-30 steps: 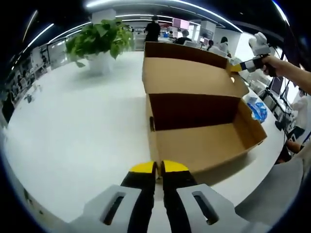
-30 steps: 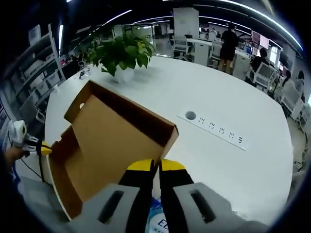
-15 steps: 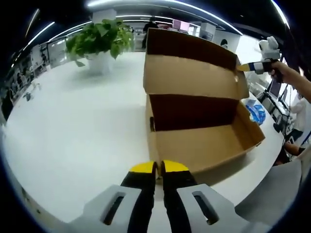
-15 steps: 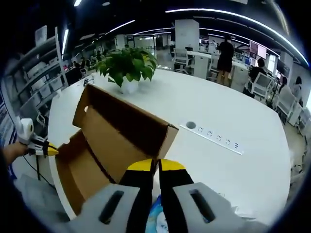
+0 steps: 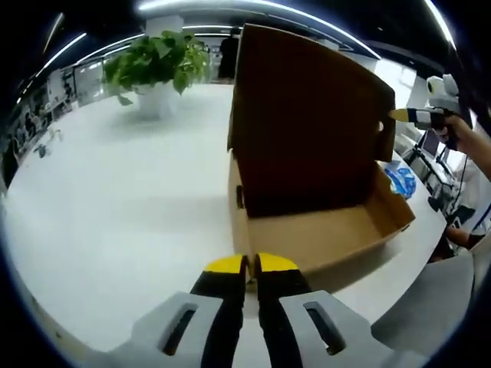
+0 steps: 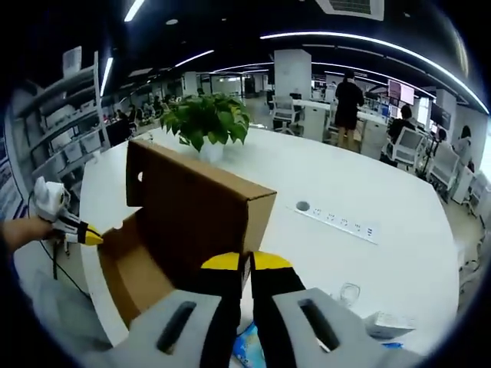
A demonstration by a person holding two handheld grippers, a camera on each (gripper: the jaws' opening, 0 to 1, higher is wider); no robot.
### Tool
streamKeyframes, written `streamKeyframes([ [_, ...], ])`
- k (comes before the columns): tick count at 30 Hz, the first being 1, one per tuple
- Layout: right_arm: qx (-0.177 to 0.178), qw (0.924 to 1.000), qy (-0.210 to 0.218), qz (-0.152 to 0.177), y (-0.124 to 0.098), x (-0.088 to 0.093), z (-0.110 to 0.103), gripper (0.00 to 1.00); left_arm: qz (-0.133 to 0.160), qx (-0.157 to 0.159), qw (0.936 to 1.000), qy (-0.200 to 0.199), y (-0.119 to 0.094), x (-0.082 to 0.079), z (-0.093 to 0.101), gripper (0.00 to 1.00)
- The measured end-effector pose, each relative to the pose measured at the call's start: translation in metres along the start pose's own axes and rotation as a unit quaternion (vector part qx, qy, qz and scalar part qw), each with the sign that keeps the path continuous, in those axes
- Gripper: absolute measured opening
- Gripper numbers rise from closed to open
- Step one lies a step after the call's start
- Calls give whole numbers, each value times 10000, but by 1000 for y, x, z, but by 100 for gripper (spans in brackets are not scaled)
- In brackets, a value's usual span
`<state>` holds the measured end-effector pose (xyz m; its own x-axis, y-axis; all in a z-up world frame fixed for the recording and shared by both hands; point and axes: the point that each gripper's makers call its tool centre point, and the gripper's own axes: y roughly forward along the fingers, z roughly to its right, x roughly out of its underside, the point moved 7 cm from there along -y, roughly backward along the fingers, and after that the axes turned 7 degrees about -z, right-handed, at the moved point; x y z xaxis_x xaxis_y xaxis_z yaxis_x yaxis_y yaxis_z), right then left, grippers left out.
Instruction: Operate the shoe box by opening the lid, removing the specified soft item, and placing it in the target area until the item is outside and the box remains undamaged.
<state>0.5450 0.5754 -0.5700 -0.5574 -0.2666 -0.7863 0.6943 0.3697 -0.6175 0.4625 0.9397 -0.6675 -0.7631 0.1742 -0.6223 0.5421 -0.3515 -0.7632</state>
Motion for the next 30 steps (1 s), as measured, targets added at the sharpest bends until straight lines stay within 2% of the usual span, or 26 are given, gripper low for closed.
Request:
streamKeyframes([
  [14,128,9995,6,291,-19,22,-23,3,-7,36,9999,132,0,0,-1,2],
  [30,126,9985,157,505,-28,53,-42,5,73,75,9998,171,-2,0,-1,3],
])
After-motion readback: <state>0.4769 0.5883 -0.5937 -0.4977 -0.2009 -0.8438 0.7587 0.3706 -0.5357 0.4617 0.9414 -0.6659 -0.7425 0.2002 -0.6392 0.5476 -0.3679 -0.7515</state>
